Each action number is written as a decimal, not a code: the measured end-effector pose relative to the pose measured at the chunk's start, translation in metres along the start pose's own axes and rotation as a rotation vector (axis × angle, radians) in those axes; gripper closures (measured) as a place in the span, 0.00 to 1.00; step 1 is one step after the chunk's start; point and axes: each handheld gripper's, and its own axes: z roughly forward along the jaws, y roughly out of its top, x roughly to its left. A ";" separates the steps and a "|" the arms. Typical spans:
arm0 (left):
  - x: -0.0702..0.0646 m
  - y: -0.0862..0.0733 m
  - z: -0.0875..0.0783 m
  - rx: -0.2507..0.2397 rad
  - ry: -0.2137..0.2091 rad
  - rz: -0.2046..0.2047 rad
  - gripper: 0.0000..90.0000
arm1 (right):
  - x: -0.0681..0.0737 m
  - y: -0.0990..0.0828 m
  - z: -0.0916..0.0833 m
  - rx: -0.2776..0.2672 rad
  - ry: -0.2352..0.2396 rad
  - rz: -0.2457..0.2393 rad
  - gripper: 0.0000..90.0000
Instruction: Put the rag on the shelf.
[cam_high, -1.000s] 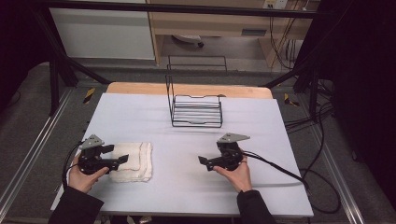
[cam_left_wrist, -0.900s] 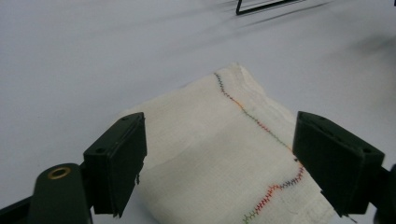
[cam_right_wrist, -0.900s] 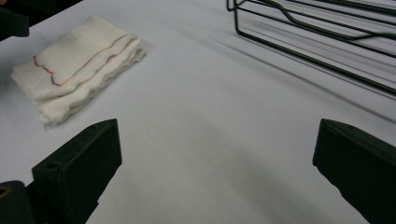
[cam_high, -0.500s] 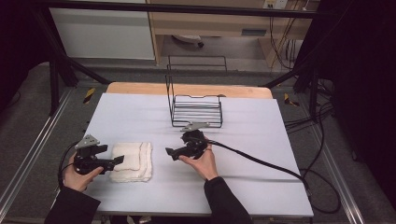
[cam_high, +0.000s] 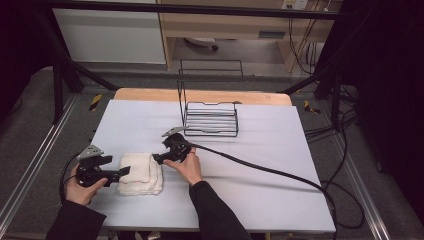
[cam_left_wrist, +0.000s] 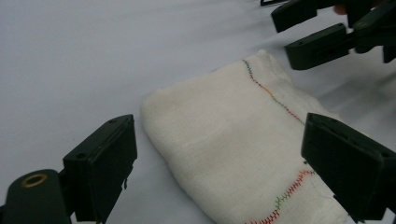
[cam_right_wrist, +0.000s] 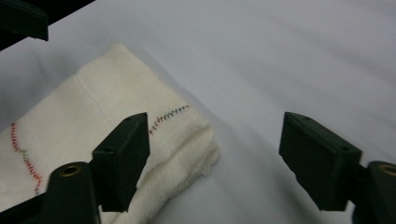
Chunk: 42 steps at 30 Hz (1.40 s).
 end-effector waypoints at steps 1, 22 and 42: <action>0.000 0.000 0.000 -0.003 0.000 -0.001 0.12 | 0.000 0.000 0.000 0.000 0.000 0.000 0.32; 0.010 0.002 0.002 -0.009 0.015 -0.053 0.17 | 0.007 -0.004 0.015 0.039 0.079 0.053 0.91; 0.031 0.017 0.048 0.035 0.067 -0.096 0.62 | 0.007 -0.007 0.003 0.042 0.004 0.017 0.78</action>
